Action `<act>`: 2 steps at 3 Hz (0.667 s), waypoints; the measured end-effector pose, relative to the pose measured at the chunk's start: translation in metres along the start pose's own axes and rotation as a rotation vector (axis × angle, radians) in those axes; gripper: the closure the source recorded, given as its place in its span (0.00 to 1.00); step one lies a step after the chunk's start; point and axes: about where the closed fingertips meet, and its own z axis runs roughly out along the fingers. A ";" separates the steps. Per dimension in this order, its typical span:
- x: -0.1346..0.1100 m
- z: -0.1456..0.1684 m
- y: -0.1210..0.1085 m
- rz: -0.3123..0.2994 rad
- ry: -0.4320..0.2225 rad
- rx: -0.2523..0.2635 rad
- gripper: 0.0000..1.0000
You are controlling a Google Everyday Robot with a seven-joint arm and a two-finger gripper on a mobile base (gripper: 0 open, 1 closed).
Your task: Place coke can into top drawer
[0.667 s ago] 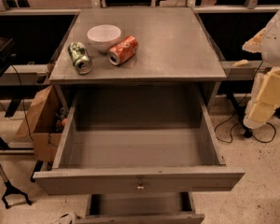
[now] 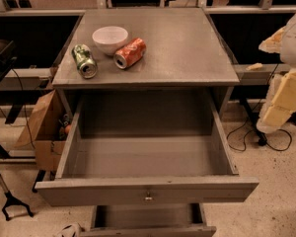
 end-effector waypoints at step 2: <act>-0.075 0.043 -0.062 0.181 -0.223 0.008 0.00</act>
Offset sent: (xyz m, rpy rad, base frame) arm 0.1647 0.1096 -0.0126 0.4449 -0.0371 -0.2076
